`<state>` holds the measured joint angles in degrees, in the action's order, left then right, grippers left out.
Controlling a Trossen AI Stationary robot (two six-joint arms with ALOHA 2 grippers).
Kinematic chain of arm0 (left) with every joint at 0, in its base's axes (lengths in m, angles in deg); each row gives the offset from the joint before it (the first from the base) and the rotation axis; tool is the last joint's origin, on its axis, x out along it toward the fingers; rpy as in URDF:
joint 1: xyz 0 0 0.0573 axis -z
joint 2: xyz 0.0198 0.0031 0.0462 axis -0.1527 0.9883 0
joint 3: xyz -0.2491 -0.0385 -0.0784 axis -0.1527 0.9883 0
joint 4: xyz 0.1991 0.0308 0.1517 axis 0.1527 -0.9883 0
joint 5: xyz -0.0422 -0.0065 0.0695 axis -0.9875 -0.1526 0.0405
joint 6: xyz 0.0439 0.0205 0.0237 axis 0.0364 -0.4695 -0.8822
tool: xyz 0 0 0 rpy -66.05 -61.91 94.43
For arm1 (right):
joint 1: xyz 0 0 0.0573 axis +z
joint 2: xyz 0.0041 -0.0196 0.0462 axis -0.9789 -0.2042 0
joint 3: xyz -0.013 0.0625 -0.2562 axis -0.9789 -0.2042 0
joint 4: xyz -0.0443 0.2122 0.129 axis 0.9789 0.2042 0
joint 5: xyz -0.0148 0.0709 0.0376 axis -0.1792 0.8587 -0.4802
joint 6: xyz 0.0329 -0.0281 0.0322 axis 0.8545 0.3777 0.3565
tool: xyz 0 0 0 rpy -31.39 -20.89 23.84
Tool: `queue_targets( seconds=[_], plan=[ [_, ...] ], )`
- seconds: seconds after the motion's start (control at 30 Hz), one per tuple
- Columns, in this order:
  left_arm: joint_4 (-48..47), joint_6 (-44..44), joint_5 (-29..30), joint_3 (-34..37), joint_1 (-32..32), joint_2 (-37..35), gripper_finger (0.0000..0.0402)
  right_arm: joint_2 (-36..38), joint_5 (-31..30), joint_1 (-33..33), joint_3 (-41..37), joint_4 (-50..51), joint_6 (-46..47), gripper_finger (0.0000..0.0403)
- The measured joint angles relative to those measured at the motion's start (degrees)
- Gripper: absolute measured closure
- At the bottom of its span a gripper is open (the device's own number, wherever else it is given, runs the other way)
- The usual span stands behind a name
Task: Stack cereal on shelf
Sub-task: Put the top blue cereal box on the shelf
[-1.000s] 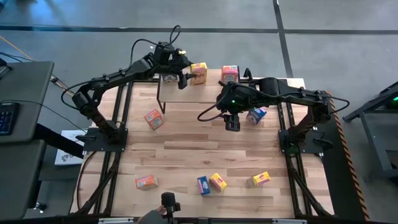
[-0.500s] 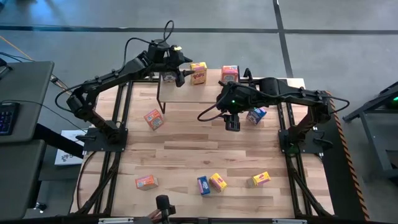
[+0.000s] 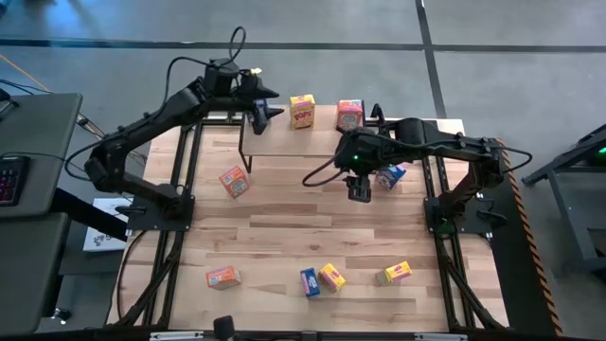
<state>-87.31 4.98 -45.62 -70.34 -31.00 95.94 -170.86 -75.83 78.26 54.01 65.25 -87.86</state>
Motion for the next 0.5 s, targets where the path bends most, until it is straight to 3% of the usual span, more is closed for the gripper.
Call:
queue_targets(
  seconds=[0.33, 0.5],
  plan=[
    [-6.6, 2.0, 0.1, 6.3, 3.5, -9.1, 0.0156, 0.0, 0.3, 2.7, 0.0, 2.6, 3.9, 0.0162],
    [-6.7, 2.8, 0.2, 10.9, 6.2, -14.0, 0.0156, 0.0, -4.0, 5.7, 0.0, 4.1, 7.8, 0.0162]
  ],
)
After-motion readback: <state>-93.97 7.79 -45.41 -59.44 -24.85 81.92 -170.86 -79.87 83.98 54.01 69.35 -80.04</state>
